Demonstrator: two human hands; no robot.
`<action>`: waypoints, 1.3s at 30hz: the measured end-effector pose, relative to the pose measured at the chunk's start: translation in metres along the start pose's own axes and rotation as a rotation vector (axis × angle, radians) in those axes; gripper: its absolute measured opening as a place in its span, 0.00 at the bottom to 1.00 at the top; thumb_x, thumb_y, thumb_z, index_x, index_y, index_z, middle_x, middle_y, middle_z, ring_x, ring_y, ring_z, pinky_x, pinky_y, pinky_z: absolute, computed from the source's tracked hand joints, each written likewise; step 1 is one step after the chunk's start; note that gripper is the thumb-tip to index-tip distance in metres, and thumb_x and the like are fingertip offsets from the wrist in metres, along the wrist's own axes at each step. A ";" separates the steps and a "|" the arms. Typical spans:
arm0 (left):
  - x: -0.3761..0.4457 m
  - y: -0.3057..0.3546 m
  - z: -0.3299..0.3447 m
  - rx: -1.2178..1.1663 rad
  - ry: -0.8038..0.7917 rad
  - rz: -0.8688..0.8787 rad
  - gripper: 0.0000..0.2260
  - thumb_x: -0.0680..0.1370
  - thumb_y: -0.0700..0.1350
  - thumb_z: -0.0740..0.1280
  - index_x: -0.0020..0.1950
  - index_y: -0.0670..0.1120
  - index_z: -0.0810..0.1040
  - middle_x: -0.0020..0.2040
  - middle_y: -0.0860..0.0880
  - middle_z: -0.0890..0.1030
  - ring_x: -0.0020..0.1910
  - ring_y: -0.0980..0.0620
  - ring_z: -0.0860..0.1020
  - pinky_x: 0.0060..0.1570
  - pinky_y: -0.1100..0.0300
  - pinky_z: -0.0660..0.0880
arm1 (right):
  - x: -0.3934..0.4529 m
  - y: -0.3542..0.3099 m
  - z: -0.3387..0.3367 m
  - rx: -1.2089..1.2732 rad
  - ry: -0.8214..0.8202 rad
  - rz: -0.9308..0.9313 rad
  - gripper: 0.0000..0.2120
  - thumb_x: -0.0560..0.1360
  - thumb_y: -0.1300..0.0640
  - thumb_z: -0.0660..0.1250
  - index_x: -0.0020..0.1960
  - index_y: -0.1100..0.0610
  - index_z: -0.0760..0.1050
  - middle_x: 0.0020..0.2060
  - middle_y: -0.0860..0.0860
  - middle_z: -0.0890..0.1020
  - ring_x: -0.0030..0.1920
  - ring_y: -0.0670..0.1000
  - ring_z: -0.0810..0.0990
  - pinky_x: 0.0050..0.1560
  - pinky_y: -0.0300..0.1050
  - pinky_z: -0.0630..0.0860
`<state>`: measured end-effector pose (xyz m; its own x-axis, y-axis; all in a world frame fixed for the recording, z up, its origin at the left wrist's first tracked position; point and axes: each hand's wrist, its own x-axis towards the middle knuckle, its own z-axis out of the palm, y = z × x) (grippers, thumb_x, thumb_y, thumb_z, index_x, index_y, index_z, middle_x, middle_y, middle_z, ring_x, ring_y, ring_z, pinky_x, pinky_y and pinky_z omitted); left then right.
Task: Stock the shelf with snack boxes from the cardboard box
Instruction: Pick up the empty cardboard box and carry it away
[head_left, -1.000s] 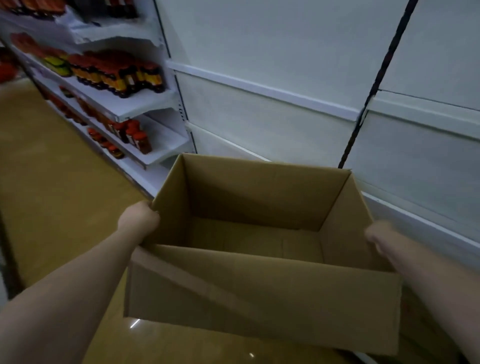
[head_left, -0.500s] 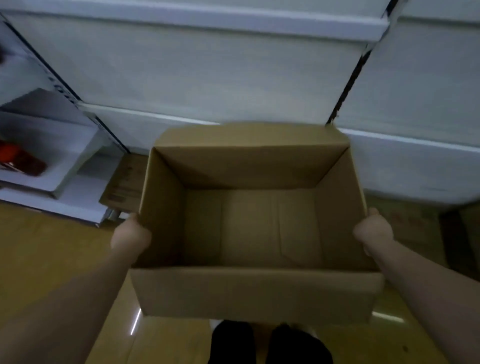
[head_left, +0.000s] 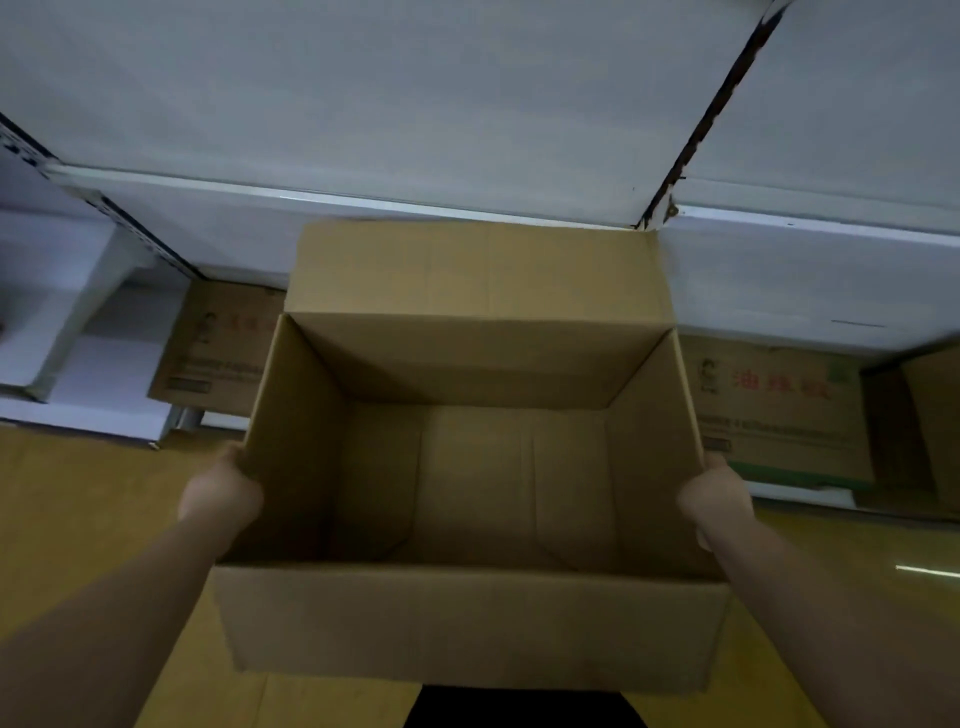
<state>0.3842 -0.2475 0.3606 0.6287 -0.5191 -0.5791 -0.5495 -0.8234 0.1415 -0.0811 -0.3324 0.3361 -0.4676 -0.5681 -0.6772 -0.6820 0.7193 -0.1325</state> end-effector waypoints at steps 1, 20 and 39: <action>0.001 0.000 0.001 -0.002 -0.010 -0.008 0.17 0.78 0.37 0.62 0.67 0.44 0.69 0.46 0.41 0.76 0.43 0.43 0.77 0.40 0.50 0.75 | 0.001 0.000 0.001 -0.002 -0.013 0.001 0.27 0.78 0.69 0.54 0.75 0.56 0.58 0.64 0.62 0.73 0.57 0.63 0.76 0.52 0.51 0.74; 0.024 -0.004 0.039 0.090 -0.050 0.012 0.09 0.79 0.40 0.62 0.59 0.43 0.71 0.44 0.42 0.76 0.42 0.44 0.77 0.38 0.51 0.75 | 0.004 0.030 0.036 -0.038 -0.017 0.109 0.15 0.77 0.66 0.61 0.63 0.62 0.68 0.44 0.58 0.76 0.46 0.58 0.78 0.49 0.55 0.79; 0.170 0.086 0.162 -0.038 0.070 0.106 0.14 0.81 0.41 0.61 0.67 0.41 0.70 0.58 0.36 0.77 0.55 0.35 0.75 0.46 0.47 0.71 | 0.196 -0.025 0.093 0.090 0.213 0.018 0.20 0.79 0.66 0.56 0.70 0.56 0.65 0.59 0.61 0.75 0.50 0.62 0.77 0.40 0.52 0.78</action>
<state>0.3544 -0.3691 0.1442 0.6055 -0.6176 -0.5020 -0.5949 -0.7702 0.2301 -0.1029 -0.4245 0.1393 -0.5935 -0.6199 -0.5133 -0.6244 0.7571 -0.1922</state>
